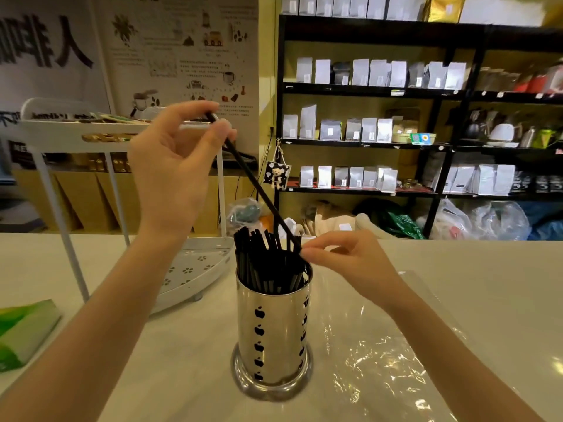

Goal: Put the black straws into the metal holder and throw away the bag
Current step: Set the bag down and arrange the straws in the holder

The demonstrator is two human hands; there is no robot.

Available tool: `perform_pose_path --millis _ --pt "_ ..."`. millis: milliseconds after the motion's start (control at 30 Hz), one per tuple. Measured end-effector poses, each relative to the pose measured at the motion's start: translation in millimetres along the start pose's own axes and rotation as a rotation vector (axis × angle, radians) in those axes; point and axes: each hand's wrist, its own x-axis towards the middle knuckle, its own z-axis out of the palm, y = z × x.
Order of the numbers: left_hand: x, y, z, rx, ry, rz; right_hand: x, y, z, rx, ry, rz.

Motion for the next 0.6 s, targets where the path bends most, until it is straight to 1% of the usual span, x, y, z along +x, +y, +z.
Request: perform_pose_path --millis 67,133,233,367,433,500,533,600 --pt "-5 0 4 0.057 -0.087 0.051 -1 4 3 -0.076 -0.008 -0.031" --pt "-14 -3 7 0.118 -0.207 0.066 0 6 2 -0.044 0.059 -0.019" --pt "-30 -10 10 0.214 -0.419 0.025 2 9 -2 0.024 0.14 0.005" --pt "-47 -19 8 0.316 -0.641 -0.028 6 17 0 0.056 0.174 0.045" --pt "-52 -22 6 0.363 -0.7 -0.063 7 22 4 0.074 0.158 0.06" --pt "-56 -24 5 0.352 -0.736 -0.118 9 25 8 0.097 0.105 0.089" --pt "-57 -24 4 0.316 -0.743 -0.147 11 25 10 0.13 0.063 0.115" --pt "-59 -24 3 0.214 -0.725 -0.204 17 32 13 0.214 -0.074 0.193"
